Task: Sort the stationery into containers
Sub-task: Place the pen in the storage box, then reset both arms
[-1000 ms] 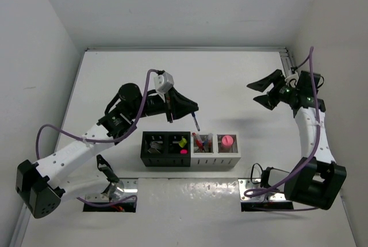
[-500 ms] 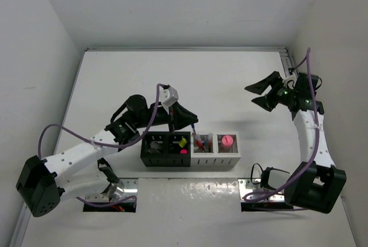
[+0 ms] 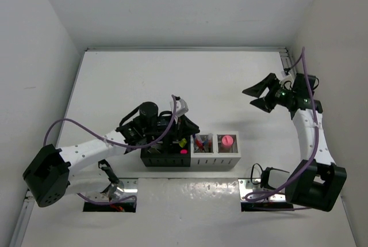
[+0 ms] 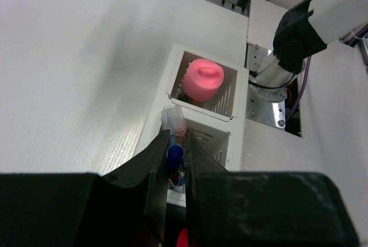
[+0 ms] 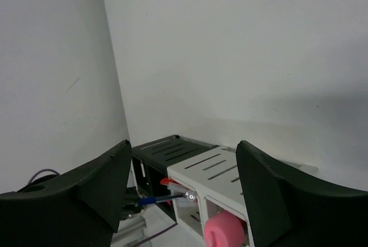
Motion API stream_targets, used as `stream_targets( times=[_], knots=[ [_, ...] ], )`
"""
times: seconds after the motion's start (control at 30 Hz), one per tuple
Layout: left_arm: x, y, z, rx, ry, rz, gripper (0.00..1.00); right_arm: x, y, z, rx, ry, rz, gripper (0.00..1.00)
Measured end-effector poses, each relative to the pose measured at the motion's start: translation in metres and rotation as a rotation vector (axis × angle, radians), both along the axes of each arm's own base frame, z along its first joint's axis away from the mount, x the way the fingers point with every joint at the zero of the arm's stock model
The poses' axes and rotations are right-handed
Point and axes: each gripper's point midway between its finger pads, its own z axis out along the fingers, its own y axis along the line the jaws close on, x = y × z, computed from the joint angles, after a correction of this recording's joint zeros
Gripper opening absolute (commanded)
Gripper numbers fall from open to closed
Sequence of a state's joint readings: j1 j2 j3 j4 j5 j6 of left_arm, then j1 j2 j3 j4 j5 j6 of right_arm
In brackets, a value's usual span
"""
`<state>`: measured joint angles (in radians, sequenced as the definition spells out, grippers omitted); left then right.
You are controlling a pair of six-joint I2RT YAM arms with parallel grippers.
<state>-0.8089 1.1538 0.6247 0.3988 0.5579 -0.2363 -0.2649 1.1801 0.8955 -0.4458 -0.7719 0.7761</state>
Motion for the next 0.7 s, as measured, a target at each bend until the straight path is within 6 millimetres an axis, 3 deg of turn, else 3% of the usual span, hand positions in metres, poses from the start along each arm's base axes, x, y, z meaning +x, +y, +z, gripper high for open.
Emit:
stream_targets(
  times=[0.17, 0.33, 0.4, 0.43, 0.53, 0.63, 0.7],
  knots=[
    [-0.004, -0.007, -0.009, 0.011, 0.001, -0.009, 0.13, -0.009, 0.001, -0.013, -0.026, 0.034, 0.041, 0.73],
    [-0.005, -0.015, -0.02, 0.027, 0.005, -0.016, 0.15, -0.015, 0.003, -0.018, -0.041, 0.046, 0.077, 0.73],
    [-0.007, -0.017, -0.024, 0.036, 0.008, -0.023, 0.3, -0.017, 0.003, -0.019, -0.047, 0.045, 0.088, 0.73],
    [-0.009, -0.018, -0.026, 0.041, 0.008, -0.027, 0.54, -0.018, 0.003, -0.02, -0.05, 0.046, 0.093, 0.73],
    [-0.011, -0.019, -0.029, 0.058, 0.007, -0.033, 0.85, -0.022, 0.004, -0.022, -0.063, 0.048, 0.112, 0.73],
    [-0.006, -0.021, -0.026, 0.107, 0.006, -0.032, 0.95, -0.026, 0.004, -0.022, -0.086, 0.039, 0.139, 0.73],
    [0.006, -0.026, -0.009, 0.158, -0.004, -0.033, 0.97, -0.027, 0.005, -0.019, -0.115, 0.02, 0.171, 0.73]
  ],
)
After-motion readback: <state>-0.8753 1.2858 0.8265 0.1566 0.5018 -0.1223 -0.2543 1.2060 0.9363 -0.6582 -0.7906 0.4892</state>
